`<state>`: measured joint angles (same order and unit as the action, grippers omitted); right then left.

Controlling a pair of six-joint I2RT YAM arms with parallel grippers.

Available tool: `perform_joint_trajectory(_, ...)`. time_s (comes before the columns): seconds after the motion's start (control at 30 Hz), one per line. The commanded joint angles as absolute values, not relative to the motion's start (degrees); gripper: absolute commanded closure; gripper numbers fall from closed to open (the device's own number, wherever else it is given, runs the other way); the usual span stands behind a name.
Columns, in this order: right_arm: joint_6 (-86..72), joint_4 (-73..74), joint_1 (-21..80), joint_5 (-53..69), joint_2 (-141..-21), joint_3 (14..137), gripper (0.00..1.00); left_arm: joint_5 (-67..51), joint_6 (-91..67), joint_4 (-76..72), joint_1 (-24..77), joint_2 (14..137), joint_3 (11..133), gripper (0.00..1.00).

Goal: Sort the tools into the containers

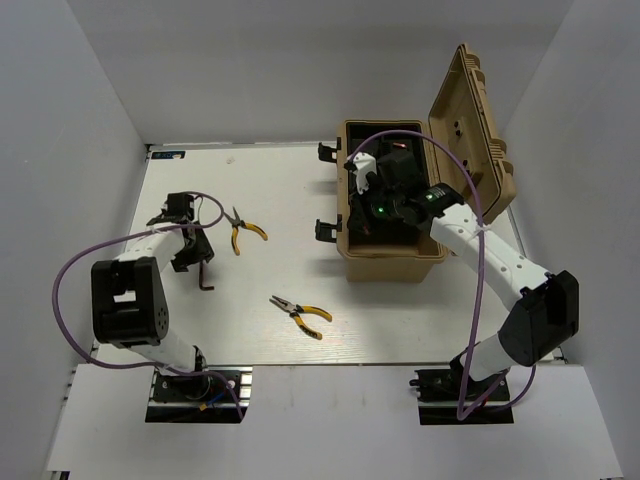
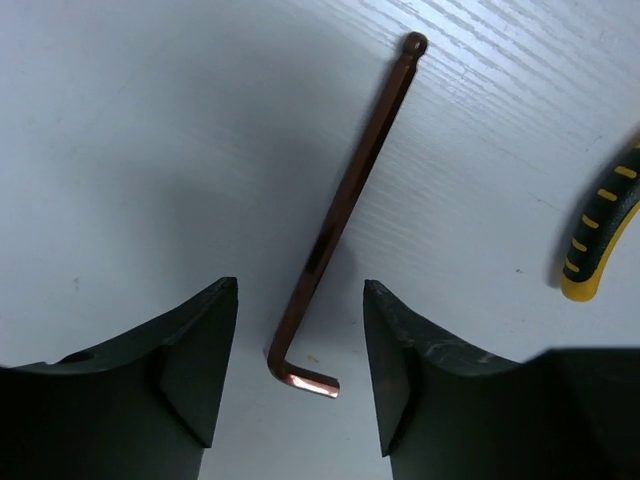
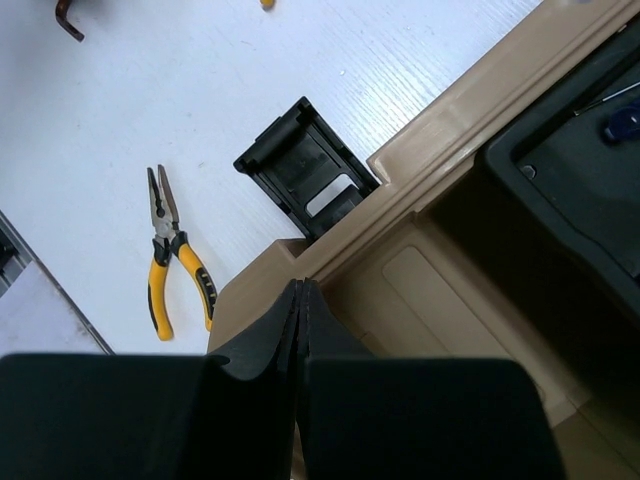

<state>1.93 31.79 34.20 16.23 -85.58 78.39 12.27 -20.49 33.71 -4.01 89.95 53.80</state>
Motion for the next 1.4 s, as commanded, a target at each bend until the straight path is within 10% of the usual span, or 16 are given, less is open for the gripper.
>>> perform_joint_trajectory(0.0,1.50,29.44,34.28,16.17,-83.76,78.14,1.00,7.75,-18.81,30.86,-5.00,92.10,53.26,0.38)
perform_joint_trajectory(0.33,0.97,29.09,34.01,16.79,-82.09,77.43,1.00,6.41,-16.62,30.32,-5.54,94.04,52.74,0.48)
perform_joint_trajectory(0.77,0.79,27.95,33.40,17.40,-79.28,75.50,1.00,5.89,-16.08,30.94,-5.54,92.21,53.53,0.98)
perform_joint_trajectory(0.9,1.32,27.60,32.96,18.45,-78.31,74.80,0.54,4.06,-15.47,32.34,-4.22,86.08,56.68,1.00)
perform_joint_trajectory(0.97,2.89,27.51,32.96,18.46,-77.79,74.80,0.46,-4.34,-14.94,30.25,-4.22,82.81,58.70,1.00)
perform_joint_trajectory(1.03,4.30,27.60,33.05,16.37,-77.43,74.97,0.63,-10.95,-14.41,28.92,-3.69,79.99,62.55,1.00)
perform_joint_trajectory(1.1,5.44,27.16,33.05,11.01,-76.73,75.14,1.00,-22.28,-15.11,25.85,-3.16,79.37,65.38,1.00)
perform_joint_trajectory(1.37,8.00,24.88,32.96,-11.04,-74.88,77.61,1.00,-47.28,-25.84,8.27,7.72,90.07,84.35,1.00)
